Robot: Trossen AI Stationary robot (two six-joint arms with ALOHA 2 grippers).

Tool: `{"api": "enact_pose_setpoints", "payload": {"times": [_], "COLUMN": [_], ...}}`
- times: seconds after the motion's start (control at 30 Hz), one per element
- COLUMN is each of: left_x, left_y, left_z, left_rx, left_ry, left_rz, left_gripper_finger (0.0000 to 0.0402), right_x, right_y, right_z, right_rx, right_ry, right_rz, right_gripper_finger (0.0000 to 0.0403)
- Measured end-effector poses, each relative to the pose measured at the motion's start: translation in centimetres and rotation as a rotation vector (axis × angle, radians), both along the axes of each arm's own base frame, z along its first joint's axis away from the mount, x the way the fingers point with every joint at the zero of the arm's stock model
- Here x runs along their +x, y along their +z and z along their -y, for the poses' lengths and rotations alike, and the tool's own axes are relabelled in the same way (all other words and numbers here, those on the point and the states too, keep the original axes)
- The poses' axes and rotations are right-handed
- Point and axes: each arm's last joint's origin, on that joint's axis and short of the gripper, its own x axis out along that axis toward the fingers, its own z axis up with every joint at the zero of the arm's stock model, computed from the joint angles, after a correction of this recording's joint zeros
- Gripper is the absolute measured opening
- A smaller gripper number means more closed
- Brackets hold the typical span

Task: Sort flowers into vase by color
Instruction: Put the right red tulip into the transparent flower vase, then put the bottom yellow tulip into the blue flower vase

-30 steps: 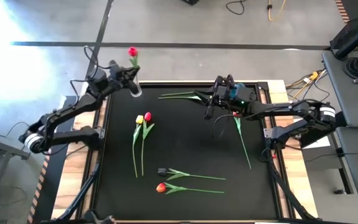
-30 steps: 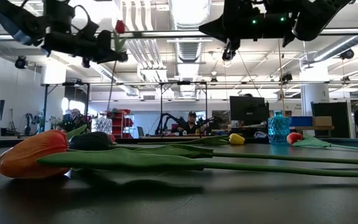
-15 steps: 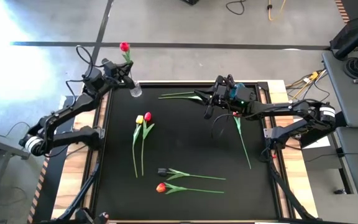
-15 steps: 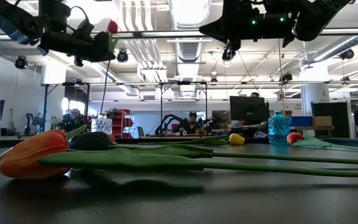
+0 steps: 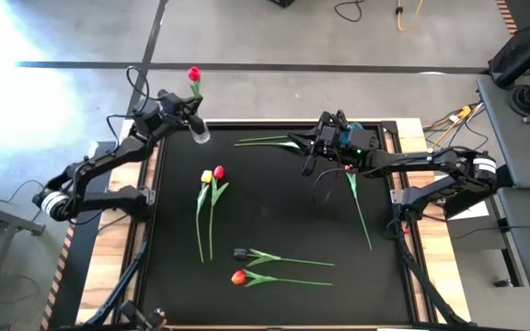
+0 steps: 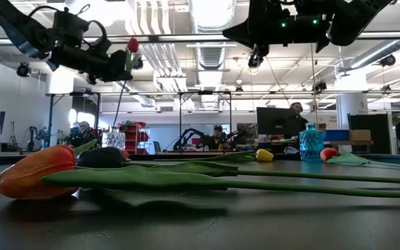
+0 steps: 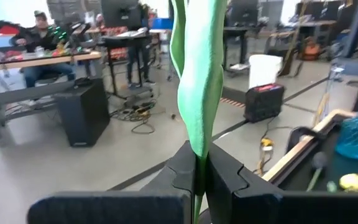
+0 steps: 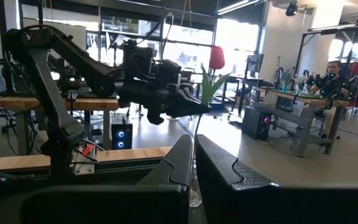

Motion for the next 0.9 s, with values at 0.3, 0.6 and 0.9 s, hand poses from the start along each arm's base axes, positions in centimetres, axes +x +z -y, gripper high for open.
{"api": "enact_pose_setpoints", "payload": {"times": [0.3, 0.6, 0.9], "left_x": [-0.7, -1.4, -1.5], "left_y": [-1.2, -2.4, -2.5], "left_z": [-0.7, -0.3, -0.3], "left_rx": [-0.005, -0.033, -0.052], "left_ry": [0.069, 0.092, 0.092], "left_rz": [0.016, 0.025, 0.01], "left_gripper_finger": [0.0, 0.0068, 0.016], "right_x": [0.0, 0.0, 0.1], "right_y": [0.0, 0.0, 0.2], "right_z": [0.0, 0.0, 0.0], "right_rx": [0.007, 0.007, 0.016], "right_ry": [0.001, 0.001, 0.002], "right_rz": [0.0, 0.001, 0.002], "right_gripper_finger": [0.0013, 0.0013, 0.0013]}}
